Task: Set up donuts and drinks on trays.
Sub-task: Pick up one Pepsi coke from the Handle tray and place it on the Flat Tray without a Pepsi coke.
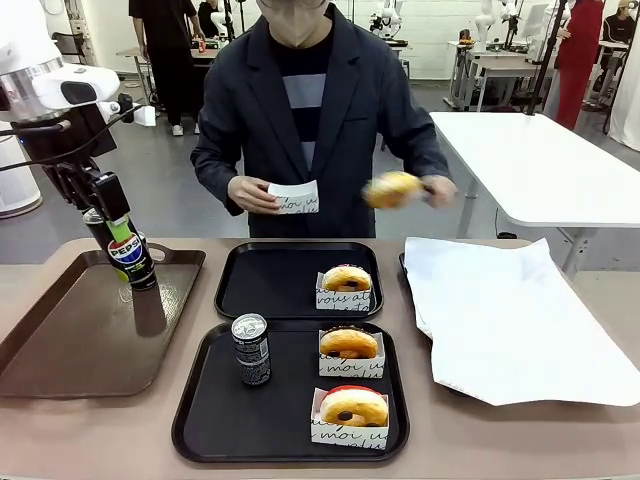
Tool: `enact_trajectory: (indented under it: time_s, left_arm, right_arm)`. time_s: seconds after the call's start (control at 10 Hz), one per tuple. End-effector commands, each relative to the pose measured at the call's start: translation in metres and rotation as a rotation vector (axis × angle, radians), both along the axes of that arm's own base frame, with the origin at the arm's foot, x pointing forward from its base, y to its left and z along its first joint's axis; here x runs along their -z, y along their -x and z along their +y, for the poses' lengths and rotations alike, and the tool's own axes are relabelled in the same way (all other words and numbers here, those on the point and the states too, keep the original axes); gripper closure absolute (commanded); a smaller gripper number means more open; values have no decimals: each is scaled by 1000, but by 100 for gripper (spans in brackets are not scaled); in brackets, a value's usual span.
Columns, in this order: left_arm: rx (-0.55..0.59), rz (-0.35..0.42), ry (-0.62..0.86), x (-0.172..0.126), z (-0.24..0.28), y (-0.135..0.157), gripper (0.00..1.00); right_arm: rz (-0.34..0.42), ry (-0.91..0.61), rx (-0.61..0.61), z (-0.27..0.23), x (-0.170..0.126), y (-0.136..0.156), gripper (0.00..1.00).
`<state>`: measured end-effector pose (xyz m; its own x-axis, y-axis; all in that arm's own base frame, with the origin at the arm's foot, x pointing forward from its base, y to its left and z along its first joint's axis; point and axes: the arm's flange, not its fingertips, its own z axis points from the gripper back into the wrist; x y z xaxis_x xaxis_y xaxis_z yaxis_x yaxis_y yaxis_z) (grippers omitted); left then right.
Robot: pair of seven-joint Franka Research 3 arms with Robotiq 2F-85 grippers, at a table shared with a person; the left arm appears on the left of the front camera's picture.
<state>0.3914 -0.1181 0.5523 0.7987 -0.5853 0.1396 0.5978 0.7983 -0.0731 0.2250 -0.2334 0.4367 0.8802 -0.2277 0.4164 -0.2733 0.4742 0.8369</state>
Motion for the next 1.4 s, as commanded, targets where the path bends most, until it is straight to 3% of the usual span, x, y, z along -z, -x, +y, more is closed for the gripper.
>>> enact_trajectory:
  time_s: [0.0,0.7,1.0,1.1,1.3]
  left_arm:
    - [0,35,-21,-2,-4,-21,41]
    - [80,162,-154,17,-69,-98,41]
    - [82,123,-117,40,-92,-141,41]
    - [130,82,-98,50,-98,-146,41]
    - [160,103,-92,68,-98,-134,41]
  right_arm:
    - [-34,-23,7,0,-1,-2,0]
    - [-34,-23,7,0,-1,-2,0]
    - [-34,-23,7,0,-1,-2,0]
    - [-34,-23,7,0,-1,-2,0]
    - [-34,-23,7,0,-1,-2,0]
